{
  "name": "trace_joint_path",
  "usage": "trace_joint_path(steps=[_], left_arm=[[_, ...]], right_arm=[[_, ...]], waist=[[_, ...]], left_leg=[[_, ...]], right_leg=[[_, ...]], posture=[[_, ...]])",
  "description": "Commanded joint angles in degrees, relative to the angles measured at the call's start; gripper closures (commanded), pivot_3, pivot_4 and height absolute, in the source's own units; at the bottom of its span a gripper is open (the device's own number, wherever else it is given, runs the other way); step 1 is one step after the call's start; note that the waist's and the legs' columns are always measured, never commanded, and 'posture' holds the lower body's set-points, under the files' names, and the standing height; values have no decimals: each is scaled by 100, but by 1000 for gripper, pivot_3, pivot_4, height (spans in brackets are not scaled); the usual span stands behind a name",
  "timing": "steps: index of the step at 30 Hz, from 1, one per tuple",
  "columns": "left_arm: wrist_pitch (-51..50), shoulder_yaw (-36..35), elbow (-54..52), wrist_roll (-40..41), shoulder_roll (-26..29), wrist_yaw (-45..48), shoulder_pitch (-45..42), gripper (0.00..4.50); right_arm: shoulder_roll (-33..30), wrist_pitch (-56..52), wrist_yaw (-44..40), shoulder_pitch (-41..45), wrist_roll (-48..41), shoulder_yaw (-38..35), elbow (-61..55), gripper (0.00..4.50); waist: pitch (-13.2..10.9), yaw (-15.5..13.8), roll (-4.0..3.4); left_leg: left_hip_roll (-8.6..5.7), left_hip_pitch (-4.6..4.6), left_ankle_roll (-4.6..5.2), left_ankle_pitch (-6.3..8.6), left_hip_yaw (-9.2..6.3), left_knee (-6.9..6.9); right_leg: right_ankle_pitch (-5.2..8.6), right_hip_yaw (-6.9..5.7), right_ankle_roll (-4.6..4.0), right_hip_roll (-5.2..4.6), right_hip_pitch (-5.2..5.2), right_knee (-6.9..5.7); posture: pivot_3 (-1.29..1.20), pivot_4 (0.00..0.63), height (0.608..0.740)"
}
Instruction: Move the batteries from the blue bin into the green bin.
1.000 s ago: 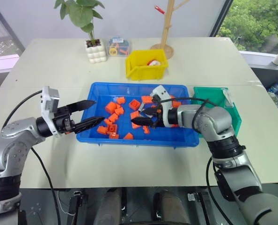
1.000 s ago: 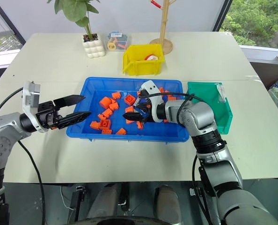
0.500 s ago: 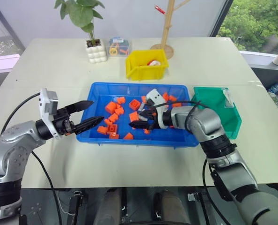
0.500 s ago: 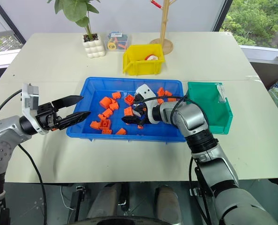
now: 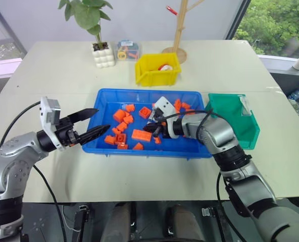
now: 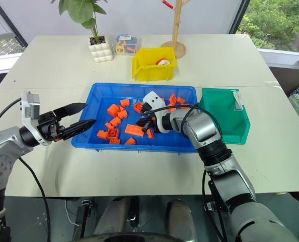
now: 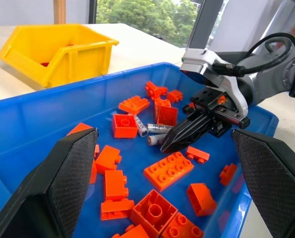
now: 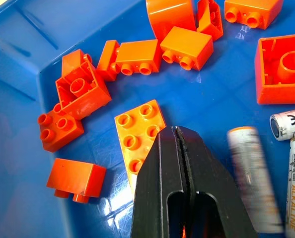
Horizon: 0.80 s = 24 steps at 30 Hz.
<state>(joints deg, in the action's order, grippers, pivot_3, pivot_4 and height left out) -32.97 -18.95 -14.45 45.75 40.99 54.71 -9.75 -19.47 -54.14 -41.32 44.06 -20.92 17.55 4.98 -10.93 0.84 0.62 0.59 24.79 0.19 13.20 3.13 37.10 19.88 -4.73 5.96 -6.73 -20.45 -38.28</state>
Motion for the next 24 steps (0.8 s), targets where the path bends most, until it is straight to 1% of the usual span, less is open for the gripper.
trace_joint_path(steps=[1,3,5,6,9,10,11,12,18,24], left_arm=[[121,-171,-118,68,5,-7,-9,0],[121,-176,-115,69,12,-6,-5,0],[132,-182,-92,53,27,11,6,0],[138,-183,-79,43,32,20,10,0],[153,-173,-37,22,39,41,3,0],[161,-166,-27,13,38,44,-3,0],[167,-164,-14,10,38,50,-8,0],[173,-157,-6,7,34,52,-13,0],[217,-111,30,-2,1,36,-39,0],[222,-85,-13,0,-57,-16,-20,0]], right_arm=[[54,264,-17,324,76,-163,-192,4466],[-9,297,-55,431,93,-226,-208,4466],[-172,261,-163,560,49,-327,-332,3940],[-264,238,-236,595,30,-343,-421,3581],[-483,201,-334,609,90,-274,-636,2104],[-586,192,-404,581,111,-216,-729,1796],[-664,183,-455,548,128,-172,-807,1175],[-748,160,-503,492,135,-138,-886,829],[-901,-4,-598,226,92,-126,-1043,829],[-786,180,-643,164,228,-53,-617,829]], waist=[[0,2,-1],[0,3,0],[0,-5,-1],[0,-12,-1],[0,-11,0],[0,-5,0],[0,-2,-1],[0,-2,-1],[0,-3,0],[0,-3,0]], left_leg=[[0,0,0,0,0,0],[0,0,0,0,0,0],[0,0,0,0,0,0],[0,0,0,0,0,0],[-2,0,0,0,-1,0],[-1,0,0,0,-1,0],[0,0,0,0,-1,-1],[0,0,0,0,-1,-2],[1,0,0,0,0,-2],[0,0,0,0,0,-2]], right_leg=[[0,0,0,0,0,0],[0,0,0,0,-1,0],[0,0,0,0,-2,0],[0,0,0,0,-1,0],[0,0,0,-2,1,2],[0,0,0,-2,1,2],[0,0,0,0,0,2],[0,0,0,0,-1,2],[0,0,0,-2,0,3],[0,0,0,-2,0,4]], posture=[[0,150,739],[0,150,739],[0,150,739],[0,150,739],[0,150,739],[0,150,739],[0,150,739],[0,150,739],[0,150,739],[0,150,739]])
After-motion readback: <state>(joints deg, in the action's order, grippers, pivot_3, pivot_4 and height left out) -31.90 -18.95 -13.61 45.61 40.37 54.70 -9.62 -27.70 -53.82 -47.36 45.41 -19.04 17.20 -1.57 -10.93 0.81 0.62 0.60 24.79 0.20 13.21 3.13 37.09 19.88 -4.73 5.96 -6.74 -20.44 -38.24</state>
